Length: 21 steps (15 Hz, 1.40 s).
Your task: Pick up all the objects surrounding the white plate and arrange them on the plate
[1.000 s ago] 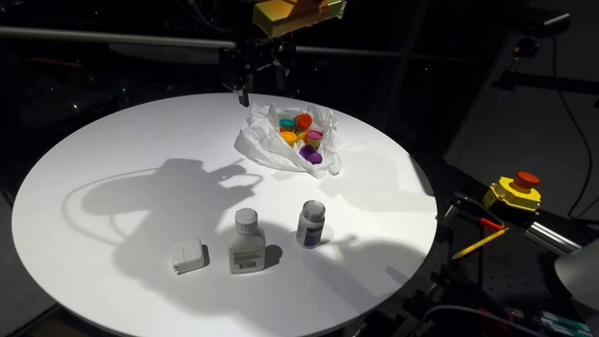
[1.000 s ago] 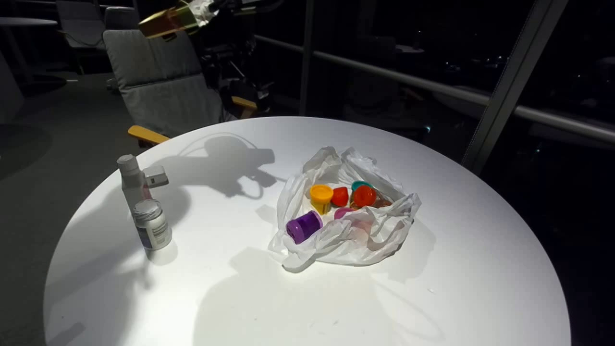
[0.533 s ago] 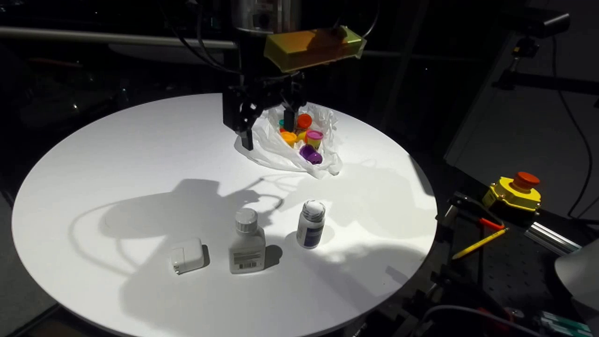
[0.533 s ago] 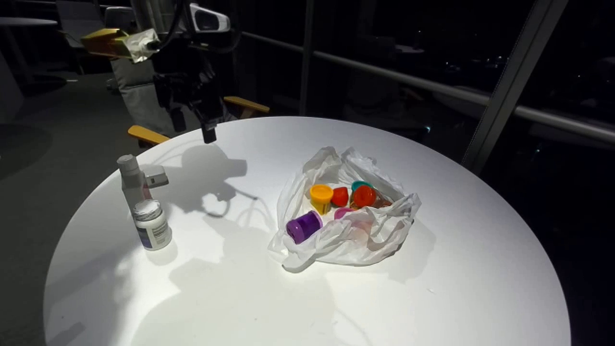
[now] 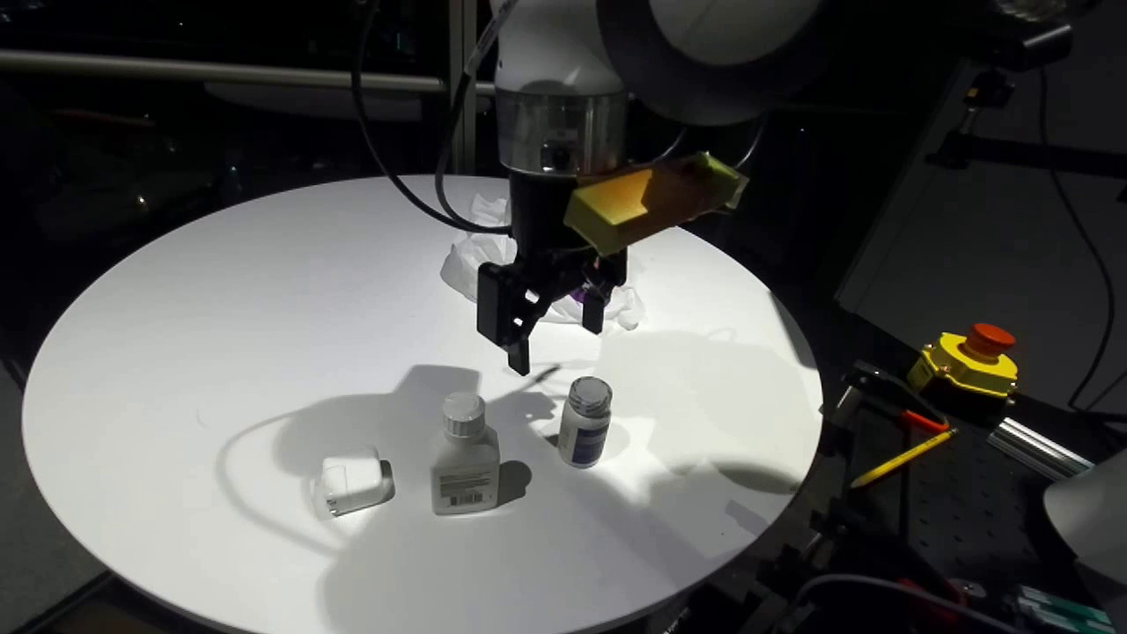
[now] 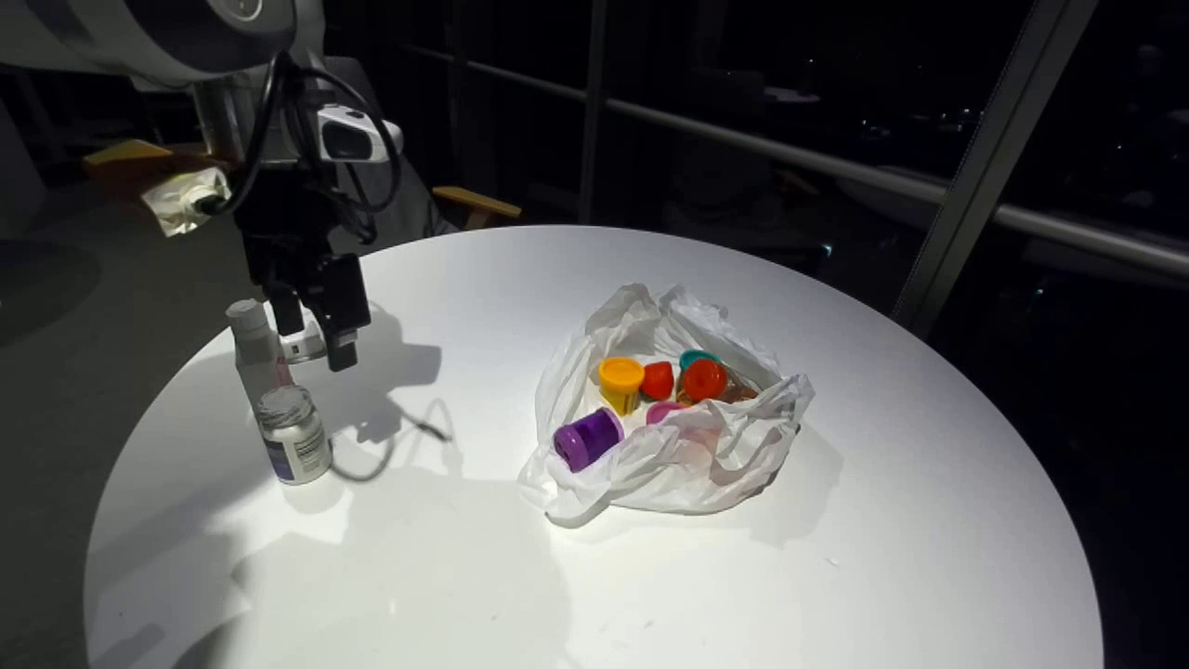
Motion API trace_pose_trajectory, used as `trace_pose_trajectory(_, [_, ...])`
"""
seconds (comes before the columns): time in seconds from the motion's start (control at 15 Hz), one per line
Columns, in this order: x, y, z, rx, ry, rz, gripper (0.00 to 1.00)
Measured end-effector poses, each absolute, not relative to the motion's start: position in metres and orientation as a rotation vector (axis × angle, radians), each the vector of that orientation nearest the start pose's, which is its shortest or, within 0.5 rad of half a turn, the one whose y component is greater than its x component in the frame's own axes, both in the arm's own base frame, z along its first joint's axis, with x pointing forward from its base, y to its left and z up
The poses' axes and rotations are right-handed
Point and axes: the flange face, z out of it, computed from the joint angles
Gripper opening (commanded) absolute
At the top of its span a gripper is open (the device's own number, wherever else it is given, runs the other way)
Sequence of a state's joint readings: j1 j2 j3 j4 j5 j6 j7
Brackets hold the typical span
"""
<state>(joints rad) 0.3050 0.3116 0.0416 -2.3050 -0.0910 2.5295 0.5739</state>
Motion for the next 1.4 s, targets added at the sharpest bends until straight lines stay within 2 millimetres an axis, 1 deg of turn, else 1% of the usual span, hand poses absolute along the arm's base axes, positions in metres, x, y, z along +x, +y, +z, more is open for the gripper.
trace_pose_trajectory(0.4, [0.467, 0.178, 0.188, -3.175, 0.270, 0.131, 1.00])
trace_pose_trajectory(0.67, [0.461, 0.175, 0.182, -3.156, 0.309, 0.169, 0.99])
trace_pose_trajectory(0.73, [0.461, 0.173, 0.181, -3.148, 0.318, 0.179, 0.75])
trace_pose_trajectory(0.8, [0.461, 0.171, 0.180, -3.141, 0.324, 0.188, 0.74])
trace_pose_trajectory(0.87, [0.461, 0.168, 0.178, -3.136, 0.330, 0.196, 0.70])
trace_pose_trajectory(1.0, [0.462, 0.163, 0.175, -3.126, 0.344, 0.212, 0.55])
trace_pose_trajectory(1.07, [0.462, 0.161, 0.173, -3.121, 0.351, 0.220, 0.45])
trace_pose_trajectory(1.27, [0.462, 0.154, 0.166, -3.109, 0.365, 0.249, 0.23])
trace_pose_trajectory(1.4, [0.464, 0.153, 0.167, -3.106, 0.370, 0.247, 0.20])
